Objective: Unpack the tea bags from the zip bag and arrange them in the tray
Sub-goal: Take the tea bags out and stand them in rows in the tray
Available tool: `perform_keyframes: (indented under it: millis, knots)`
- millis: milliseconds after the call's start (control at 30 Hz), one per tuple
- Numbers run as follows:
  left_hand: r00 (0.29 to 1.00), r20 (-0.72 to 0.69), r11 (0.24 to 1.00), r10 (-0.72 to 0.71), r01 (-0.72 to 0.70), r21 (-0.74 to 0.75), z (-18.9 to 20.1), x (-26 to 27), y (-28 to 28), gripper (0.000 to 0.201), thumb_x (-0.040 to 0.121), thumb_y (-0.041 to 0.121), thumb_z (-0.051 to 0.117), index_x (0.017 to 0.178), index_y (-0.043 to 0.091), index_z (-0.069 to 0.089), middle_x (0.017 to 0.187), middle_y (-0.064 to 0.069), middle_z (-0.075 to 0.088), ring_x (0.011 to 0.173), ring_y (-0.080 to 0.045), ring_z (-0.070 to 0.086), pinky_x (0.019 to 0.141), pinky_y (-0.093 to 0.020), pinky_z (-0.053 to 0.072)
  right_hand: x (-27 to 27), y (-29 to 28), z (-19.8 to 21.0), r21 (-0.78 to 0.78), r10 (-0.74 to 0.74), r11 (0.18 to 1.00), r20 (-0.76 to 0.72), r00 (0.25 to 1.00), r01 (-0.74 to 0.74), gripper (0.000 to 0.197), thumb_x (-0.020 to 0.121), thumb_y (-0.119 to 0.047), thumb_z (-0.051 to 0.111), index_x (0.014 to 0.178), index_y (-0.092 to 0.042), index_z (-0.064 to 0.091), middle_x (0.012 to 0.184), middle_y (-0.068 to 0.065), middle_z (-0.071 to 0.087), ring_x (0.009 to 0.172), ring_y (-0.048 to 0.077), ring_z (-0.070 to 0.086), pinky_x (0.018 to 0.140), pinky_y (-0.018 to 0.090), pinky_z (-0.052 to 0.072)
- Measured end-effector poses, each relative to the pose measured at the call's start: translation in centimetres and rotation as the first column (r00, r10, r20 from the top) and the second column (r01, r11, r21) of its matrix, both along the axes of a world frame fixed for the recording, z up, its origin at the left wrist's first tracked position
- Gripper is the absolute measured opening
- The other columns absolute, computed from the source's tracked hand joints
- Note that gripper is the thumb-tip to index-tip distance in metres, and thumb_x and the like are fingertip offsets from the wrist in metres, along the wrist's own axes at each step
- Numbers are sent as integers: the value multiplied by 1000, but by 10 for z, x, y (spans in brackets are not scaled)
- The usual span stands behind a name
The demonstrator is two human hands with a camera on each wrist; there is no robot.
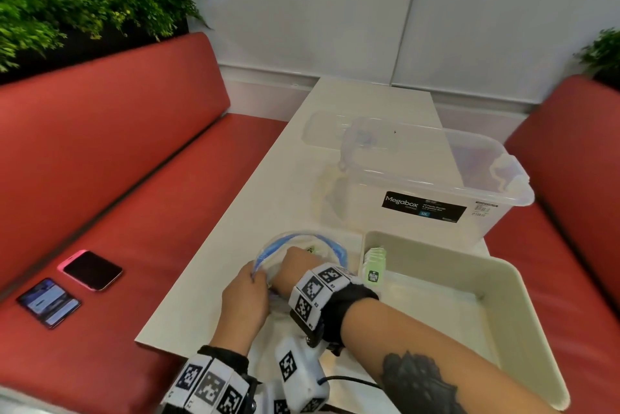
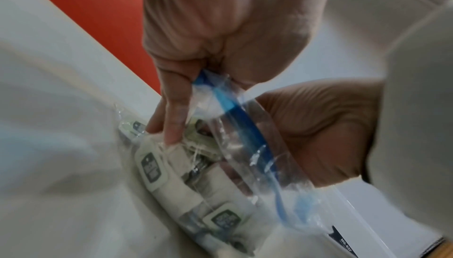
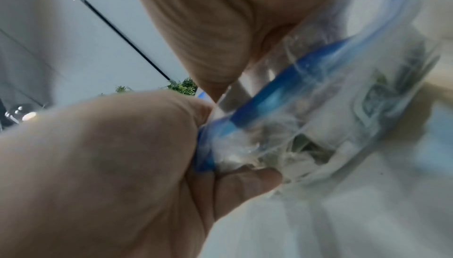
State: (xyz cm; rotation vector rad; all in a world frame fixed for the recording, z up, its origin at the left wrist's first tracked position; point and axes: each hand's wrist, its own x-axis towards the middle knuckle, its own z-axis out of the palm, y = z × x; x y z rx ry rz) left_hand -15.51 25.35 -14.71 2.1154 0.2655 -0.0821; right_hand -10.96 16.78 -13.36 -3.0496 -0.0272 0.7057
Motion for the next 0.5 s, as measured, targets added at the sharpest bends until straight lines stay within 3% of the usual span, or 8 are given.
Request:
perform_keyframes:
  millis: [67,200,267,333,400,500]
  knots:
    - [1000,4,999,16,-16,-39,3,0,-2,18,98,16,33,96,15,51,83,-2,54,79,-21,49,63,-31,32,0,-1,6,151,-84,985,13,996,81,35,96,-19,47,127,-3,46,125,12,56,115,27,55,93,36,43]
    - [1000,3,995,25,-24,-99,6,2,1,22,97,15,35,83,24,50,78,3,54,73,-17,52,65,-34,45,1,-13,19,311,-178,936,23,984,163,44,95,-16,50,135,-3,39,135,16,48,124,29,49,101,37,39]
    - [999,5,990,39,-38,-137,5,4,3,22,97,16,36,83,27,49,81,2,55,77,-20,55,74,-43,52,0,-19,32,394,-150,912,51,987,118,26,93,-10,49,118,-7,51,124,16,54,119,30,52,96,34,42]
    - [999,1,987,39,-39,-154,6,4,5,18,96,16,36,88,26,50,83,3,54,79,-20,55,77,-49,53,-5,-28,48,417,-90,908,115,989,34,15,88,-3,51,98,-13,46,102,13,53,102,28,56,85,33,44]
    - [999,-1,985,46,-45,-166,6,5,5,15,96,17,37,99,23,50,85,3,55,81,-22,57,78,-50,53,-10,-36,63,398,-10,914,197,980,-71,19,83,4,47,94,-12,46,96,11,54,87,26,52,74,32,42]
    - [999,-15,981,47,-49,-186,6,5,6,14,96,20,38,106,25,47,88,1,56,84,-25,58,78,-51,54,-11,-50,79,401,91,896,253,963,-190,27,78,6,51,98,-11,52,98,12,61,81,25,52,66,29,40]
